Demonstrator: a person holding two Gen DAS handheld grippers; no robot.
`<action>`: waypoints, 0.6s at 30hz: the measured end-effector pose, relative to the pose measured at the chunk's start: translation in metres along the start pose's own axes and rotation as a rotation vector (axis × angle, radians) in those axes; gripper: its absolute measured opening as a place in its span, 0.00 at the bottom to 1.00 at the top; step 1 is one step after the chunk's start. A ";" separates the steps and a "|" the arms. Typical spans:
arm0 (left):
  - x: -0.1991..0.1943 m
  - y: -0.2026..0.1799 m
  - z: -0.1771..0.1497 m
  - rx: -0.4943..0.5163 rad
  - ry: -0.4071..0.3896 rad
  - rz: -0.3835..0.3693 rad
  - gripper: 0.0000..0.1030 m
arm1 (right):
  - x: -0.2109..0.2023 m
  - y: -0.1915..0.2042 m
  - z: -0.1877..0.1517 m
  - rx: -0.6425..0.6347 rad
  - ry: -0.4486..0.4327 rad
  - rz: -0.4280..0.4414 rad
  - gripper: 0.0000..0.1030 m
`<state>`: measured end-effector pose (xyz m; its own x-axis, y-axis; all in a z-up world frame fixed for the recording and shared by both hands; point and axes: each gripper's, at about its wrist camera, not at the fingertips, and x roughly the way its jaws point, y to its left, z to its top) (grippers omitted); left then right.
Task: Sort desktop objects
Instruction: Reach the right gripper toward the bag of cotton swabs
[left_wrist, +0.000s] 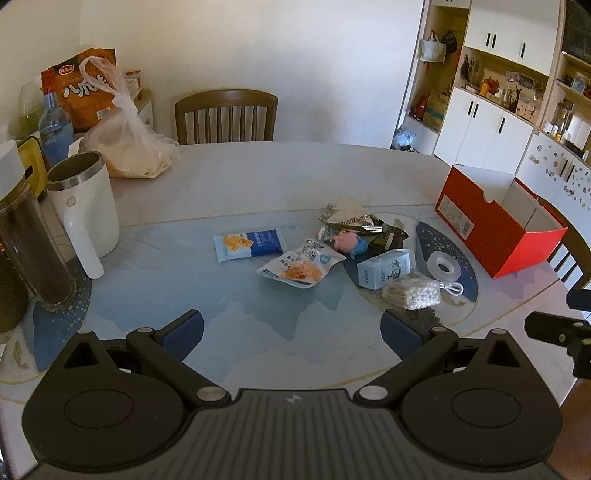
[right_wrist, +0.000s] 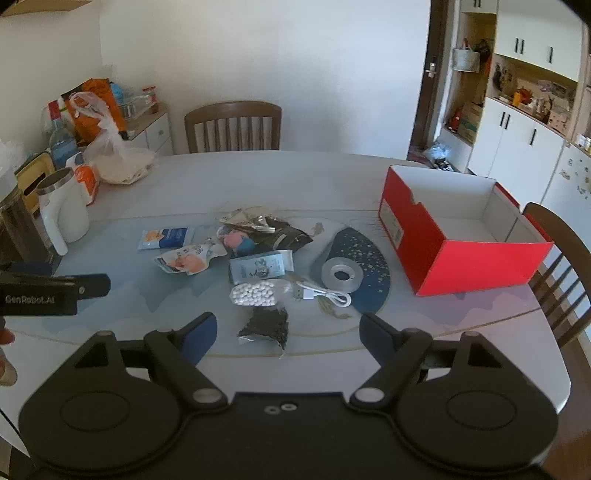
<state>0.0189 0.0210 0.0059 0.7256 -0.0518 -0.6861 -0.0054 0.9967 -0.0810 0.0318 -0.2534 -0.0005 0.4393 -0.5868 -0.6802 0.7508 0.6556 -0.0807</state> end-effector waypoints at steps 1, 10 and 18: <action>0.002 -0.001 0.000 0.000 0.000 0.006 1.00 | 0.002 -0.001 0.000 -0.007 0.000 0.004 0.82; 0.023 -0.011 0.007 -0.024 -0.015 0.049 1.00 | 0.018 -0.011 0.008 -0.071 -0.013 0.040 0.82; 0.055 -0.023 0.018 0.051 -0.033 0.027 1.00 | 0.039 -0.019 0.018 -0.090 -0.001 0.100 0.82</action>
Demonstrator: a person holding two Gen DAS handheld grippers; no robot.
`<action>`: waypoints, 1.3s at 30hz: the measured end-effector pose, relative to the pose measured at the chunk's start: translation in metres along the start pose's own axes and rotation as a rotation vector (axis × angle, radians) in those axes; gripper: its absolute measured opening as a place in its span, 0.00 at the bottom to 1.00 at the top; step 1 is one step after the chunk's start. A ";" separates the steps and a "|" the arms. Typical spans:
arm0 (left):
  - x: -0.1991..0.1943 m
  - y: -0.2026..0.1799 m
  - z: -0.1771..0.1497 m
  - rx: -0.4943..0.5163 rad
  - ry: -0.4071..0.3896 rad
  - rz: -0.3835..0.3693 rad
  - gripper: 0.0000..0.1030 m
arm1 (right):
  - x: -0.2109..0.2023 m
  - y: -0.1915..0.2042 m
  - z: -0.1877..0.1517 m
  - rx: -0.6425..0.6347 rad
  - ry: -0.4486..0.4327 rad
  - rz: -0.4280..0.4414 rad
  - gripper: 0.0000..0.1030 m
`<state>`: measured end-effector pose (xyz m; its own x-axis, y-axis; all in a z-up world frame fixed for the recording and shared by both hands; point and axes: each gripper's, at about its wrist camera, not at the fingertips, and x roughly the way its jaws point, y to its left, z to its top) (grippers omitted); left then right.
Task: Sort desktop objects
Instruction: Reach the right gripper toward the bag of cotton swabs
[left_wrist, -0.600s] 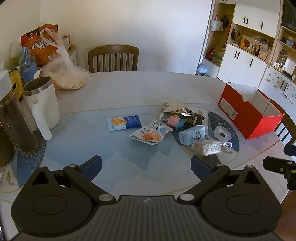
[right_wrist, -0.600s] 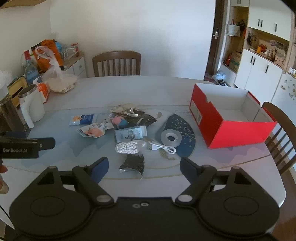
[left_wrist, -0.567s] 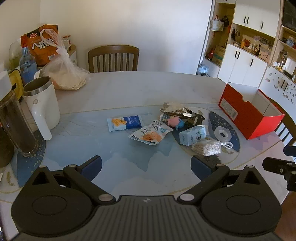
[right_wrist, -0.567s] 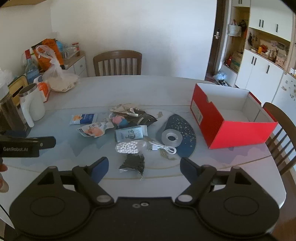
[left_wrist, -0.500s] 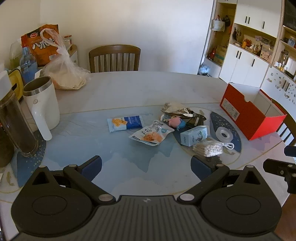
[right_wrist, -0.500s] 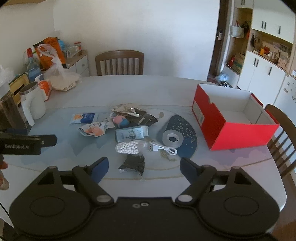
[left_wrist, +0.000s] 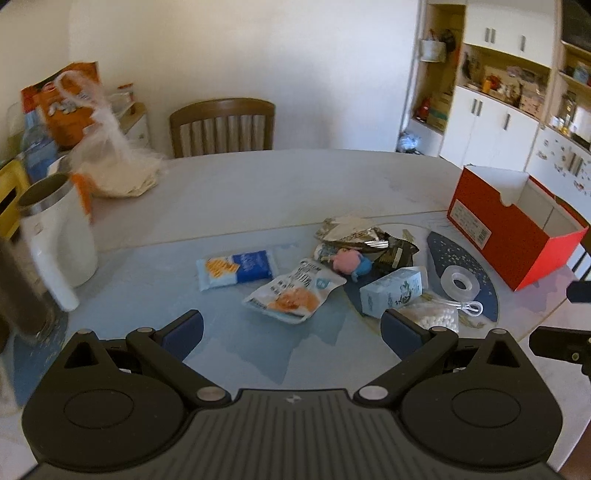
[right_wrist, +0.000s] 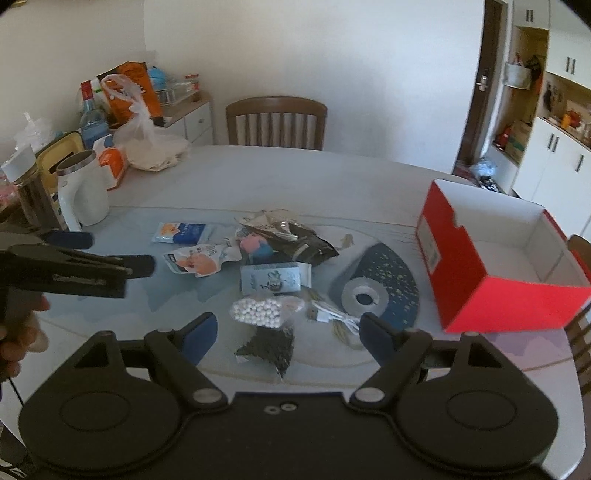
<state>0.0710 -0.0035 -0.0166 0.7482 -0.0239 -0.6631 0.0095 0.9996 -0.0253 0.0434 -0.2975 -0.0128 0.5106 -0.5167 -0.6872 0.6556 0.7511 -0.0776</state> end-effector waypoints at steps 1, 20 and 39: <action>0.006 -0.001 0.001 0.016 0.001 -0.004 1.00 | 0.004 0.000 0.001 -0.005 0.004 0.004 0.82; 0.097 -0.001 0.009 0.240 0.036 -0.076 0.99 | 0.072 0.006 0.013 0.067 0.113 -0.066 0.75; 0.153 0.008 0.009 0.266 0.130 -0.156 0.91 | 0.124 0.017 0.017 0.153 0.215 -0.193 0.65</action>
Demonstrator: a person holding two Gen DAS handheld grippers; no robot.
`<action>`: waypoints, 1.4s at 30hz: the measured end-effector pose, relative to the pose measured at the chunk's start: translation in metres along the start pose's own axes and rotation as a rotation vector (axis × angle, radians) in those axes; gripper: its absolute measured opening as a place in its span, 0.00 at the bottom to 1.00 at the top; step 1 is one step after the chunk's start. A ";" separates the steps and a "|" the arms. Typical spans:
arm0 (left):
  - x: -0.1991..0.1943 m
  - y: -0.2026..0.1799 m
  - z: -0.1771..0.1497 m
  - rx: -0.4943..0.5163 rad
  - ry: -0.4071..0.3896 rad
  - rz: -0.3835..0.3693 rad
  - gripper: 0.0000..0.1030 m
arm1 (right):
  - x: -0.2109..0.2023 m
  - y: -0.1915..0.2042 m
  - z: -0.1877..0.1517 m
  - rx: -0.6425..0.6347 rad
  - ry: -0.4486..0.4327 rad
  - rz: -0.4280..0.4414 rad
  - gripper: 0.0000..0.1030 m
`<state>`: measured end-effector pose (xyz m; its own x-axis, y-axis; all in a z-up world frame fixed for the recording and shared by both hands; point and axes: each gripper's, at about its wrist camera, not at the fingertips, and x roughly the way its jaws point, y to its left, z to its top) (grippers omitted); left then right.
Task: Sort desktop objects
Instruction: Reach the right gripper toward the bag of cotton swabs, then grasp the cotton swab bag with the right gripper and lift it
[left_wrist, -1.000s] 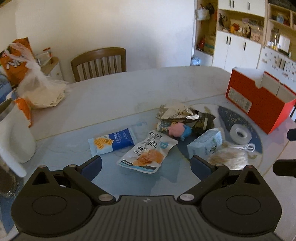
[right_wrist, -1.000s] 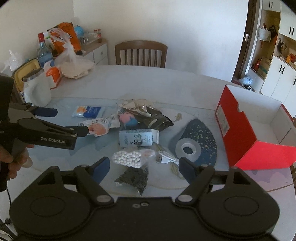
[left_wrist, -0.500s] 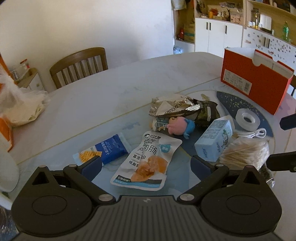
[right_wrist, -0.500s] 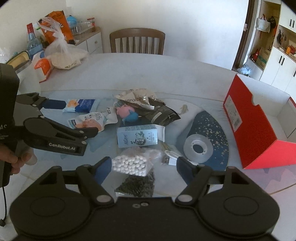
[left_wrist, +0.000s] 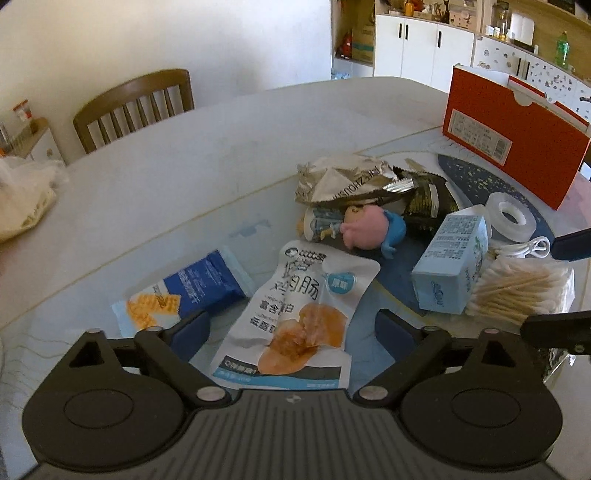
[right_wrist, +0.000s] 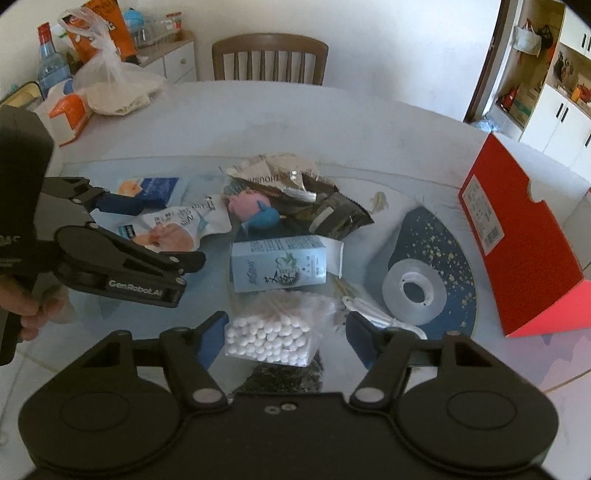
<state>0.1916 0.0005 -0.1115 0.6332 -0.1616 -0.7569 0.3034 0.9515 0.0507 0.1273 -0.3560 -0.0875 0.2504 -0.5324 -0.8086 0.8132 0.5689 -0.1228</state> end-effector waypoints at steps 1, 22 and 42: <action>0.000 0.001 0.000 -0.008 -0.002 -0.005 0.91 | 0.003 0.000 0.000 0.005 0.008 -0.003 0.64; -0.006 -0.001 0.000 -0.040 -0.038 0.012 0.51 | 0.014 -0.012 0.003 0.159 0.070 -0.095 0.35; 0.011 -0.014 0.013 -0.042 -0.026 -0.019 0.73 | -0.006 -0.022 -0.009 0.335 0.067 -0.182 0.35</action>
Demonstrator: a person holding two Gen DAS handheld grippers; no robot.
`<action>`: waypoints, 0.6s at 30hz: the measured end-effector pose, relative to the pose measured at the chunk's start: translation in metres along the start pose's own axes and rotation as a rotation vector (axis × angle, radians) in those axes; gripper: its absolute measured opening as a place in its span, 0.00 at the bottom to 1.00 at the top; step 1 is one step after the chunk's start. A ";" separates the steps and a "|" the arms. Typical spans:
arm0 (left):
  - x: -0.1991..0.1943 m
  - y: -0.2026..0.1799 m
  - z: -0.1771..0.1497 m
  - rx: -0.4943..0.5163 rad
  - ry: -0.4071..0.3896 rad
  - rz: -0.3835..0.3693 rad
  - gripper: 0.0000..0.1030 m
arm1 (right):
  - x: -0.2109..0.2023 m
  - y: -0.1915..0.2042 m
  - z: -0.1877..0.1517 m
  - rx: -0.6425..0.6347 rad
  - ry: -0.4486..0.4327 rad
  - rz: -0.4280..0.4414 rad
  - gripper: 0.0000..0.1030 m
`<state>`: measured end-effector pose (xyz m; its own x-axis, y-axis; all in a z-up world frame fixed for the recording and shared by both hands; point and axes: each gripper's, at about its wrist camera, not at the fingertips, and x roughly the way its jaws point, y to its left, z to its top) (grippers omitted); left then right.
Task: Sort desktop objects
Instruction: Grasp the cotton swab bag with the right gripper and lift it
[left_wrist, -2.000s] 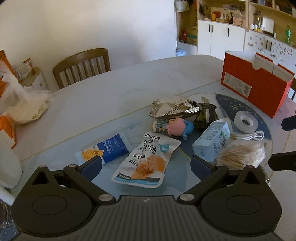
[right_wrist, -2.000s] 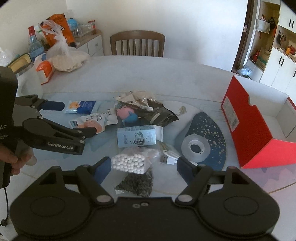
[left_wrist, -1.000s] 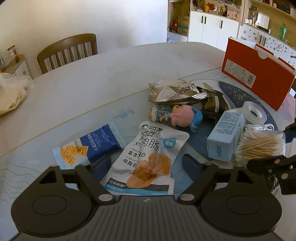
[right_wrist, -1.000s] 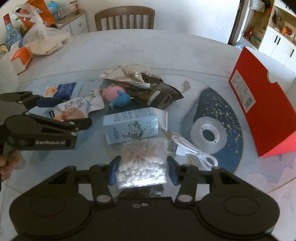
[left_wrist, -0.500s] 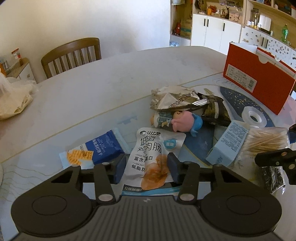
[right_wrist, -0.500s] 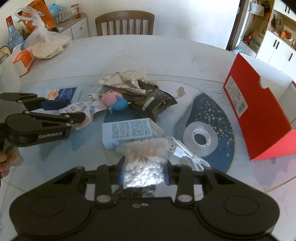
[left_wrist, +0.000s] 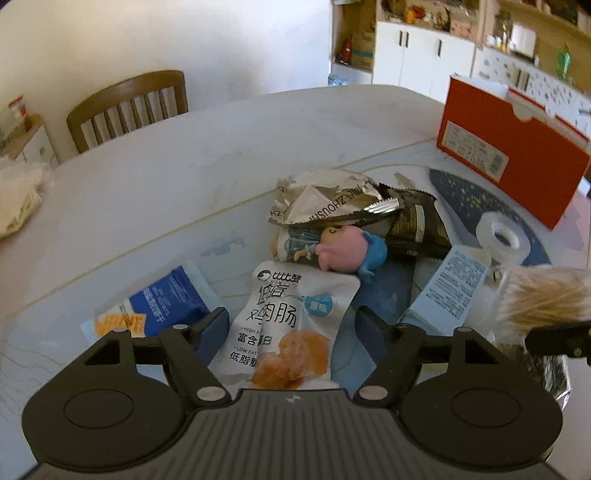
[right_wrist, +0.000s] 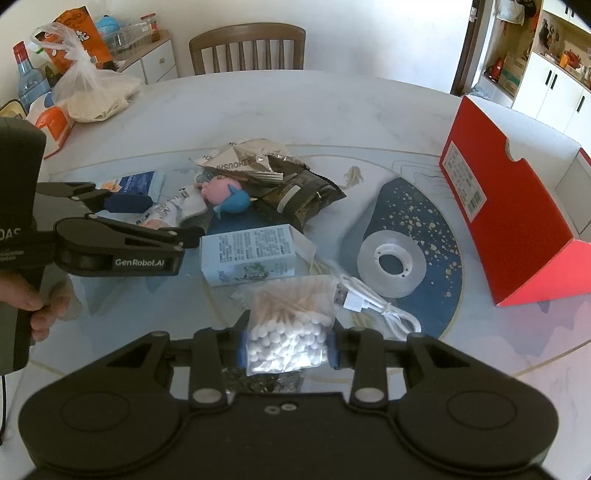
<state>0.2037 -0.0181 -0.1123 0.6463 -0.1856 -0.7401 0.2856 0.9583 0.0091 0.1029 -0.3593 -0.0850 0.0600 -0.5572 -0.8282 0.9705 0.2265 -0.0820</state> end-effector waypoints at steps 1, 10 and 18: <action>0.000 0.000 0.000 -0.004 -0.002 0.002 0.72 | 0.000 -0.001 0.000 0.000 -0.001 0.002 0.35; -0.004 -0.001 -0.002 -0.027 -0.007 0.031 0.59 | -0.006 -0.006 -0.001 0.192 0.009 -0.144 0.35; -0.021 -0.009 -0.009 -0.067 -0.004 0.060 0.58 | -0.018 -0.012 -0.002 0.229 0.000 -0.164 0.35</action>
<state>0.1817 -0.0210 -0.1027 0.6634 -0.1285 -0.7371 0.1986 0.9801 0.0079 0.0899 -0.3503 -0.0708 -0.1023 -0.5712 -0.8144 0.9947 -0.0535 -0.0874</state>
